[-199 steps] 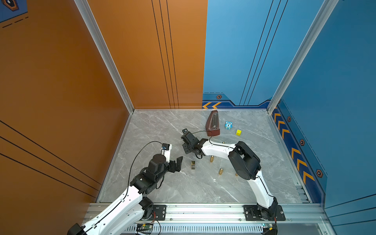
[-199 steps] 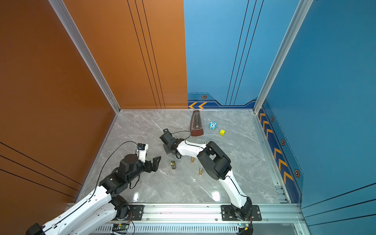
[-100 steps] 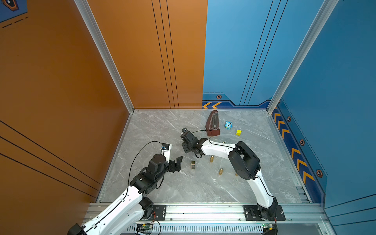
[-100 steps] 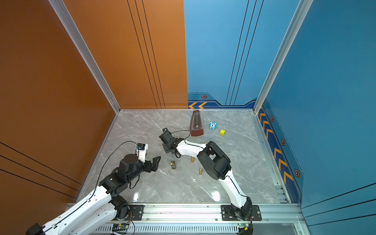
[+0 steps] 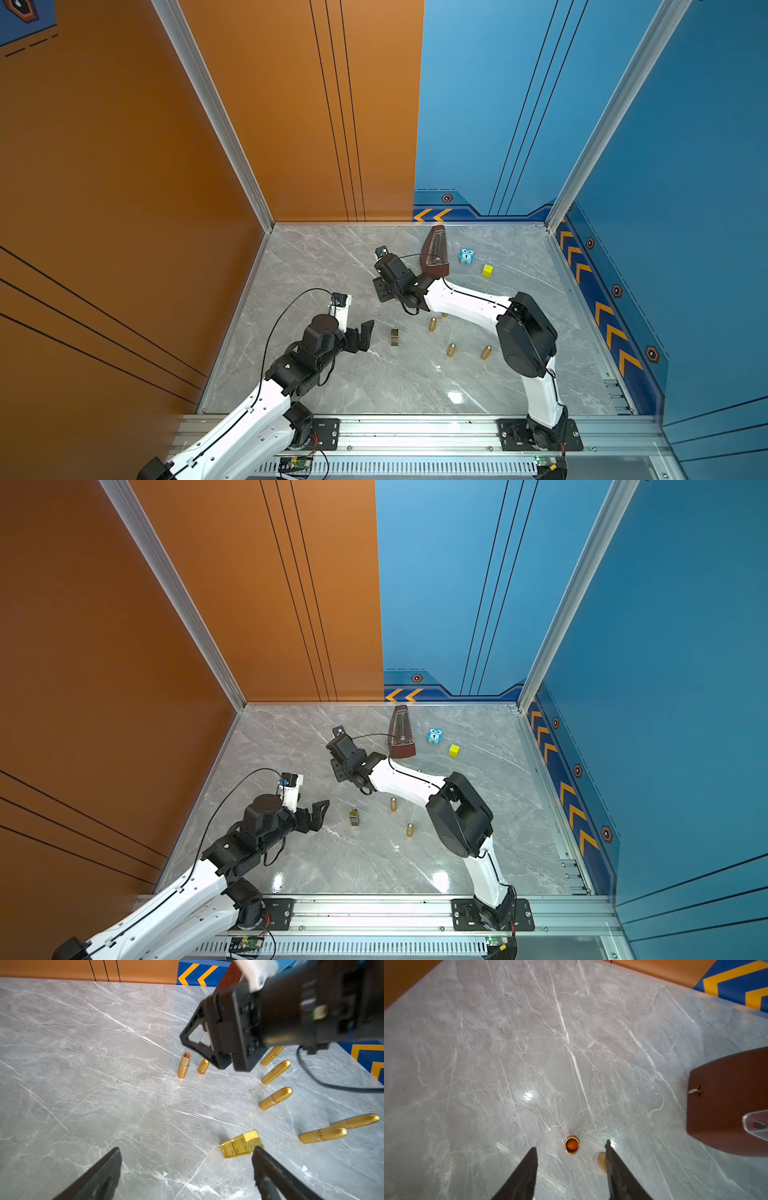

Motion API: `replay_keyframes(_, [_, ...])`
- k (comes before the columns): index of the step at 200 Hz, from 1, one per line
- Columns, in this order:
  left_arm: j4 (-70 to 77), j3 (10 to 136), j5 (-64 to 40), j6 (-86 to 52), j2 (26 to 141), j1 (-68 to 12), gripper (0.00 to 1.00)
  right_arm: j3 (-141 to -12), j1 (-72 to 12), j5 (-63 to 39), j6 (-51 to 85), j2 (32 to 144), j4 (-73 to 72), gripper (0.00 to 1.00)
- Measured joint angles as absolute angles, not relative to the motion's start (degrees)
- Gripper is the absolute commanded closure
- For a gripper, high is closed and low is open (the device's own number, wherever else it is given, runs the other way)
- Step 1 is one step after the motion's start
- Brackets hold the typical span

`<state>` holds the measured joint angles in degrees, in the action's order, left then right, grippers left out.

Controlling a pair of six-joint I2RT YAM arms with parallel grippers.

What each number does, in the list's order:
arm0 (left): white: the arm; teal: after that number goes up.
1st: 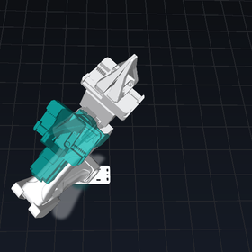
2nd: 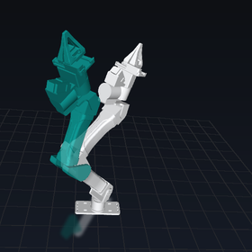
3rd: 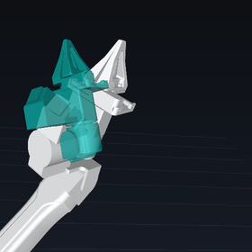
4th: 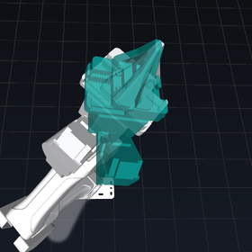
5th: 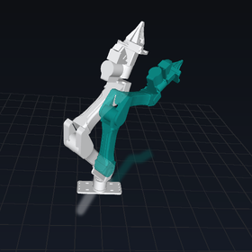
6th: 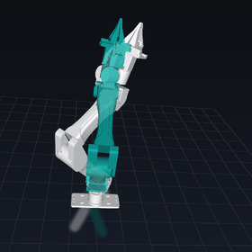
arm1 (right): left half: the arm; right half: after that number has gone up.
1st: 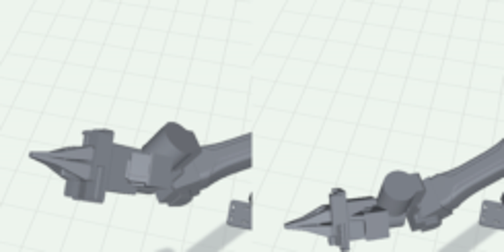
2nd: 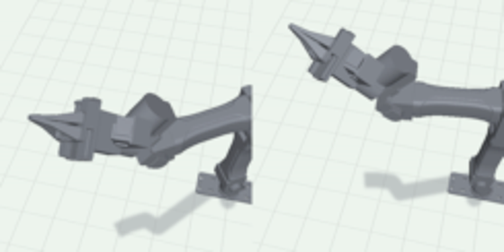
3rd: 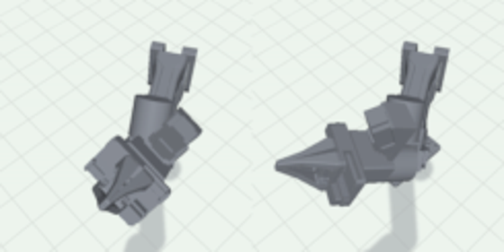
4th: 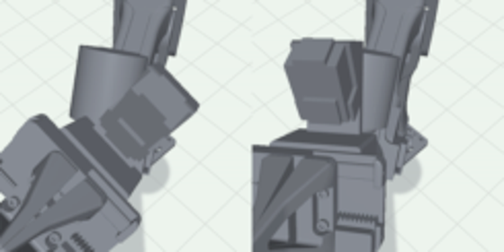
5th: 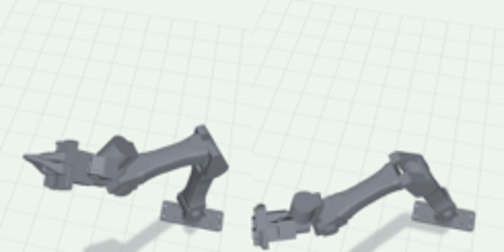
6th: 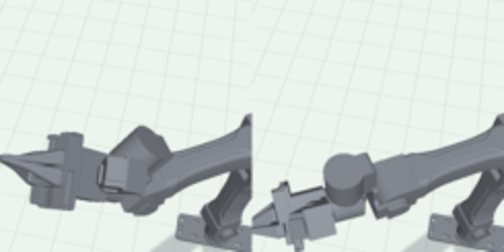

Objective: Open the lipstick cap
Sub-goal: Place the lipstick at the center of the board, then pick up the lipstick at the center of the board.

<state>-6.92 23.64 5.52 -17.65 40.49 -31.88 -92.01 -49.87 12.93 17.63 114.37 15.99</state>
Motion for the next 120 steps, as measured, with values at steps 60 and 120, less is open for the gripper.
replay_keyframes(60, [-7.3, 25.3, 4.7, -18.5, 42.5, -35.0, 0.01, -89.4, -47.0, 13.5, 22.0, 101.9, 25.3, 0.37])
replay_keyframes(120, [-7.6, 26.9, 7.8, -18.4, 46.0, -44.1, 0.01, -85.5, -41.3, 10.9, 27.6, 95.8, 38.7, 0.36])
